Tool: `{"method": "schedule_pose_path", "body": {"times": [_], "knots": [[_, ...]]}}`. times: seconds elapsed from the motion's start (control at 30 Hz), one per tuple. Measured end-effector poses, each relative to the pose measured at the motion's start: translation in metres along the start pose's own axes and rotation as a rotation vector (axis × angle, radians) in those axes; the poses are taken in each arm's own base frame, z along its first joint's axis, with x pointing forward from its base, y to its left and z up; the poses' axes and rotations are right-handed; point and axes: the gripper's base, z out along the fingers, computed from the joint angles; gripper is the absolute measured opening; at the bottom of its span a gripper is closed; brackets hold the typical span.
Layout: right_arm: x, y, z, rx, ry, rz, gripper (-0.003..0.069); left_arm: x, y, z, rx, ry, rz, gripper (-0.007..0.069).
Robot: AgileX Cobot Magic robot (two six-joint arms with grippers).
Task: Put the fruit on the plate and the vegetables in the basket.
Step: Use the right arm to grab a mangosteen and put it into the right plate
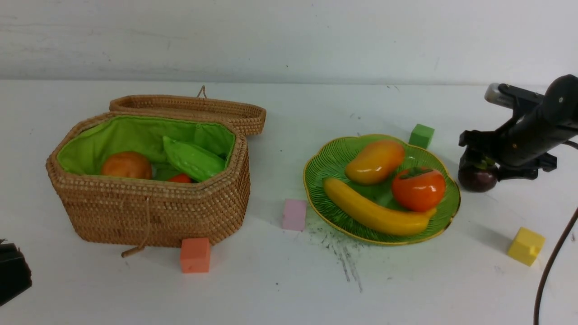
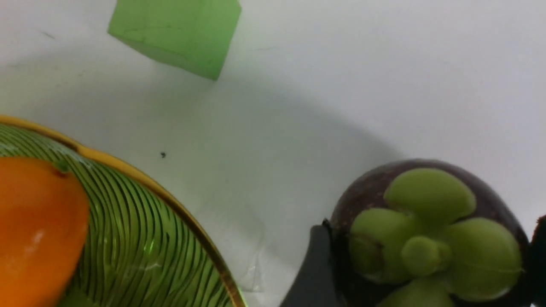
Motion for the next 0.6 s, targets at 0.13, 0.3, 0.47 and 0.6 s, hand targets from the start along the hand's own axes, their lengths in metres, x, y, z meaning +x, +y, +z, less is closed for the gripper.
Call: {"method": "schedule_pose_path", "body": {"times": [0.13, 0.3, 0.47, 0.6], "knots": [[0.0003, -0.0010, 0.0055, 0.000, -0.010, 0.004, 0.0594, 0.0000, 0.0000, 0.0000, 0.000, 0.000, 0.000, 0.0029], [0.0010, -0.0015, 0.0092, -0.001, -0.008, 0.007, 0.0579, 0.0000, 0.0000, 0.0000, 0.000, 0.000, 0.000, 0.0031], [0.0007, -0.0014, 0.0090, -0.001, -0.009, 0.005, 0.0556, 0.0000, -0.0001, 0.0000, 0.001, 0.000, -0.001, 0.0034], [0.0008, -0.0014, 0.0090, -0.001, -0.008, 0.005, 0.0556, 0.0000, -0.0001, 0.0000, 0.001, 0.000, -0.001, 0.0034]]}}
